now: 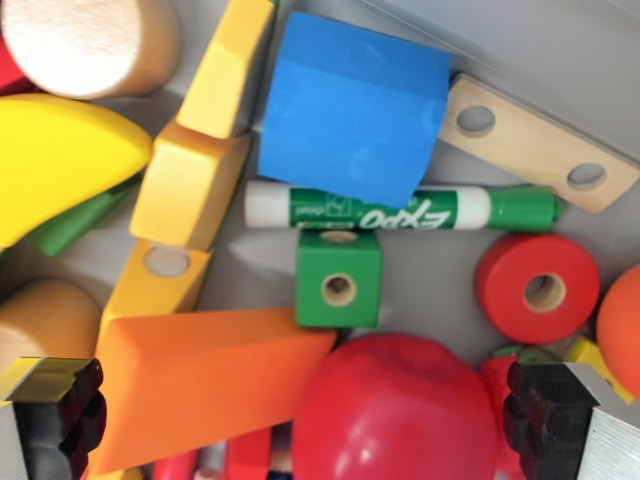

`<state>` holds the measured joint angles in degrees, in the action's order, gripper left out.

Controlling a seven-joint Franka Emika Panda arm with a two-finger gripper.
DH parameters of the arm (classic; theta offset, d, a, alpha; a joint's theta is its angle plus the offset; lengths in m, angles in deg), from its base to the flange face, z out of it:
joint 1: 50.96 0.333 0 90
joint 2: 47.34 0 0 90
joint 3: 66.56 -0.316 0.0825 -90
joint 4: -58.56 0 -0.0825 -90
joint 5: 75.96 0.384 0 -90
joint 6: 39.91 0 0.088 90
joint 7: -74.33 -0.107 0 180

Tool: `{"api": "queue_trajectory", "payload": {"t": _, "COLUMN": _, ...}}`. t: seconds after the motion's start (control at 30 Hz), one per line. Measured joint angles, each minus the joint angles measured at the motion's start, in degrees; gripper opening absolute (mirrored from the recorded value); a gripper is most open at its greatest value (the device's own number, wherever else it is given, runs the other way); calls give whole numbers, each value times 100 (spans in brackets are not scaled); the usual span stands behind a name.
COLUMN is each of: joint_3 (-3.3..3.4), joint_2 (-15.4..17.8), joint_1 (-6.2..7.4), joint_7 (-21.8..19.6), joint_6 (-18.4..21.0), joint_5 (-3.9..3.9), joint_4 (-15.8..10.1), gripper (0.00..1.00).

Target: Pick an object from the bin

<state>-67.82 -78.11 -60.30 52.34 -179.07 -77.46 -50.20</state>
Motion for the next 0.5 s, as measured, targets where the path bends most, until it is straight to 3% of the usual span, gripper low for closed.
{"api": "queue_trajectory", "payload": {"t": 0.23, "joint_3": -14, "joint_2": -340, "joint_1": -106, "joint_7": 260, "joint_6": -163, "joint_5": 0, "joint_4": 162, "gripper": 100}}
{"api": "queue_trajectory", "payload": {"t": 0.5, "joint_3": -19, "joint_2": -700, "joint_1": -107, "joint_7": 272, "joint_6": -456, "joint_5": 0, "joint_4": 225, "gripper": 100}}
